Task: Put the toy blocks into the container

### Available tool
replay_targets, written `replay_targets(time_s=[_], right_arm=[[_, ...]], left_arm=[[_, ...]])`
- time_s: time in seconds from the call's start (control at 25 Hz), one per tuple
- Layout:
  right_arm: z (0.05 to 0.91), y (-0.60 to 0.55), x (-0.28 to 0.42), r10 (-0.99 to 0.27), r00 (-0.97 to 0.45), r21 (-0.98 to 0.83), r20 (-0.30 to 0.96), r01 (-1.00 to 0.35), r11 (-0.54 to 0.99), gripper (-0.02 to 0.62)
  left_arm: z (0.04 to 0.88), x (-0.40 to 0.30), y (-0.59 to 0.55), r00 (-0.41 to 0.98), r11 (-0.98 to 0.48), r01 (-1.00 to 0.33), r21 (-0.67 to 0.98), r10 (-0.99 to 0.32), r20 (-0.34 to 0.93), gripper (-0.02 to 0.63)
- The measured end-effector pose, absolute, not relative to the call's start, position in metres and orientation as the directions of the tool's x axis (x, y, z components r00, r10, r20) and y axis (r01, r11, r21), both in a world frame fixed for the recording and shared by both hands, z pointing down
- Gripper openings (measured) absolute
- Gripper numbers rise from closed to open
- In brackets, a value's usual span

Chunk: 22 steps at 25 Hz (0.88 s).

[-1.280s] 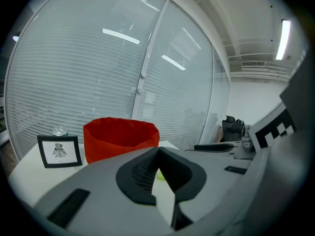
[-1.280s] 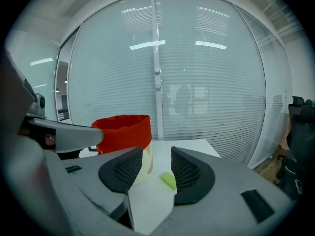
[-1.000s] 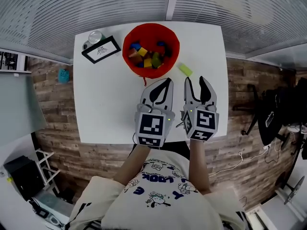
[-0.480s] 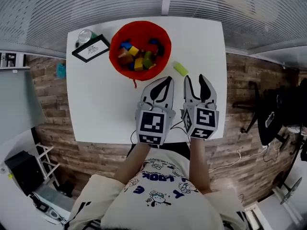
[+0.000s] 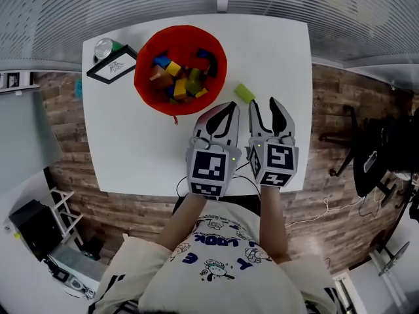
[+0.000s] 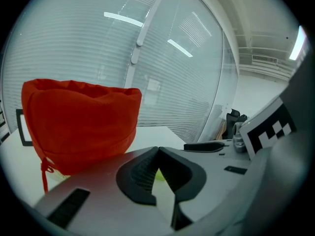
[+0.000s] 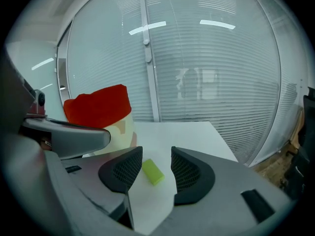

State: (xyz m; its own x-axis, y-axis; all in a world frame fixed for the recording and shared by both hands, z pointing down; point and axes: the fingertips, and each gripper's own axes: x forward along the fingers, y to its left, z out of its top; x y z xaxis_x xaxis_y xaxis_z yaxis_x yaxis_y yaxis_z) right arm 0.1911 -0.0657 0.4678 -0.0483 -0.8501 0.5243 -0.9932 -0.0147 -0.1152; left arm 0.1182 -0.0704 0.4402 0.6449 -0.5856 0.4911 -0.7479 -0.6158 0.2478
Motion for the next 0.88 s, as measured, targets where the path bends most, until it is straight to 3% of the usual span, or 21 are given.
replay_targets(time_s=[0.88], right_arm=[[0.521,-0.082,0.175,-0.758,-0.184,-0.111,0.625,-0.983,0.146,0.178]], left_arm=[[0.482,0.123,-0.073,0.617,-0.57,-0.769,0.289,-0.545,0.568,0.032]])
